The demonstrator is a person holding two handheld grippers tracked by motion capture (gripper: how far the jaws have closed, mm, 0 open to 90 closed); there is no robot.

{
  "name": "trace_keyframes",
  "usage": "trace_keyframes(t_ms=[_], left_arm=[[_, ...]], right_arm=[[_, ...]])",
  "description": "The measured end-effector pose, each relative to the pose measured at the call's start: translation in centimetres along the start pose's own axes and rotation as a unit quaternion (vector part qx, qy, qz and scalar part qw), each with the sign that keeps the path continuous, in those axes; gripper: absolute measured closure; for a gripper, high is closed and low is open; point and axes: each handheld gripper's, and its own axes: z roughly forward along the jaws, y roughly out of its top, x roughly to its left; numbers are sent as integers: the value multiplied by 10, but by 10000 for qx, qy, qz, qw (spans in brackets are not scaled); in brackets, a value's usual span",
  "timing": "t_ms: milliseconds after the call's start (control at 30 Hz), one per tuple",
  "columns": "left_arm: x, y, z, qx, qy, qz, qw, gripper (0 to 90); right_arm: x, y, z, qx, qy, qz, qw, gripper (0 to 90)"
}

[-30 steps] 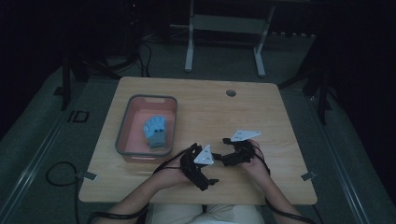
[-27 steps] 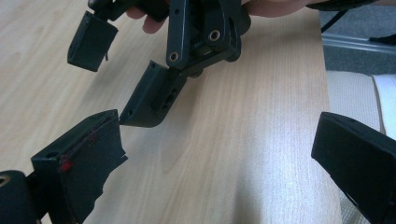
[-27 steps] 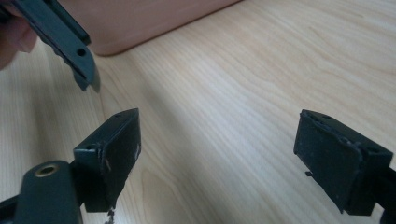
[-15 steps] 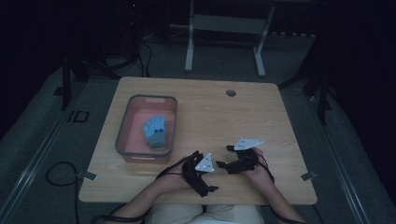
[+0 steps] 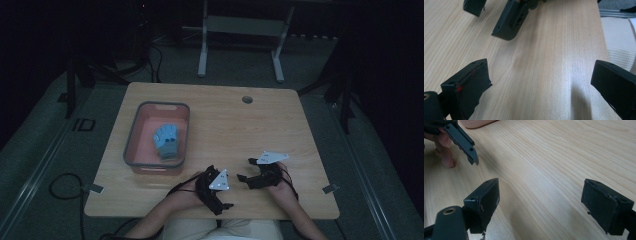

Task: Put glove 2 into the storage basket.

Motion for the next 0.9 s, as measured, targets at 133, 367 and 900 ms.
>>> trace_keyframes(t_ms=[133, 367, 900], left_arm=[[0, -3, 2, 110, 0, -58, 9999, 19], [1, -5, 0, 105, 163, -56, 9998, 19], [4, -8, -4, 12, 234, -268, 9994, 19]], right_arm=[[1, -1, -1, -8, -29, -24, 10000, 150], [2, -2, -1, 39, -152, -86, 9998, 150], [4, -2, 0, 71, -305, -163, 9994, 151]])
